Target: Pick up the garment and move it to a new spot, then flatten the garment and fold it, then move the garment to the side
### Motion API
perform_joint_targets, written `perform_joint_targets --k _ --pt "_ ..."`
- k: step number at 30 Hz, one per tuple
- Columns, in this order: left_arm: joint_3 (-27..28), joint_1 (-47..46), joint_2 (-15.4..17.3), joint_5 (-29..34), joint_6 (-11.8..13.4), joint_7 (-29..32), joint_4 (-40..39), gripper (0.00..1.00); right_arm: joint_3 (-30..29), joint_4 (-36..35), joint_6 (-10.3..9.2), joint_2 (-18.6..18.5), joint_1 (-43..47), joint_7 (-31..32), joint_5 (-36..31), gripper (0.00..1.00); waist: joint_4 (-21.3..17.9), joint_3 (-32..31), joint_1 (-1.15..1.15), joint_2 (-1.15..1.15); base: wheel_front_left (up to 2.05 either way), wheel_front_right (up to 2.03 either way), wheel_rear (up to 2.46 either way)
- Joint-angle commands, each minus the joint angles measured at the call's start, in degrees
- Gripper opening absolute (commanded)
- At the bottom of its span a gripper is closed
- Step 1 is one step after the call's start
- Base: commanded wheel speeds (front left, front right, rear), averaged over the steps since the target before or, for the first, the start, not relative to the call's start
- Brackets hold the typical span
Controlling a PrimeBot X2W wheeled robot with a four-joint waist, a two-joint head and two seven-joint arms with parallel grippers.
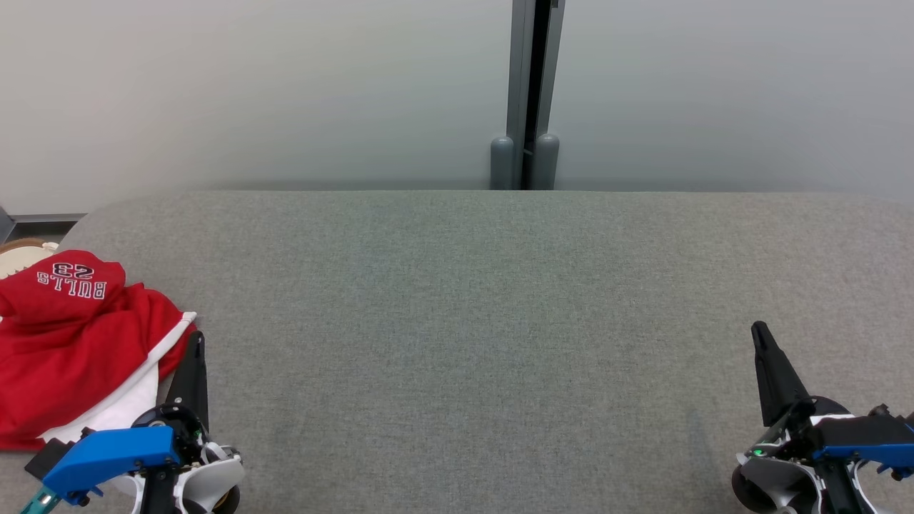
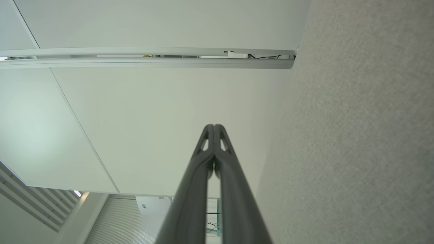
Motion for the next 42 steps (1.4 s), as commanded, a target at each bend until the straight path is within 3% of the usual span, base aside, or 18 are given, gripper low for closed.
perform_joint_targets --k 1,35,36,42 --pt "0.1 -0.5 -0.1 -0.1 -0.2 0.2 -0.3 0.00 -0.1 -0.2 0.02 -0.3 0.6 0.2 0.2 0.00 0.0 0.0 0.00 0.00 0.00 0.00 0.00" --pt "0.1 -0.5 -0.1 -0.1 -0.2 0.2 -0.3 0.00 -0.1 -0.2 0.02 -0.3 0.6 0.2 0.2 0.00 0.0 0.0 0.00 0.00 0.00 0.00 0.00" --pt "0.0 0.0 0.0 0.0 0.0 0.0 0.0 1.00 0.0 0.0 0.00 0.0 0.0 0.0 0.0 1.00 0.0 0.0 0.00 0.00 0.00 0.00 0.00" --pt "-0.2 1.4 -0.2 0.3 0.0 -0.8 1.7 1.00 0.6 1.2 -0.04 0.2 0.6 -0.7 -0.6 1.00 0.0 0.0 0.00 0.00 0.00 0.00 0.00"
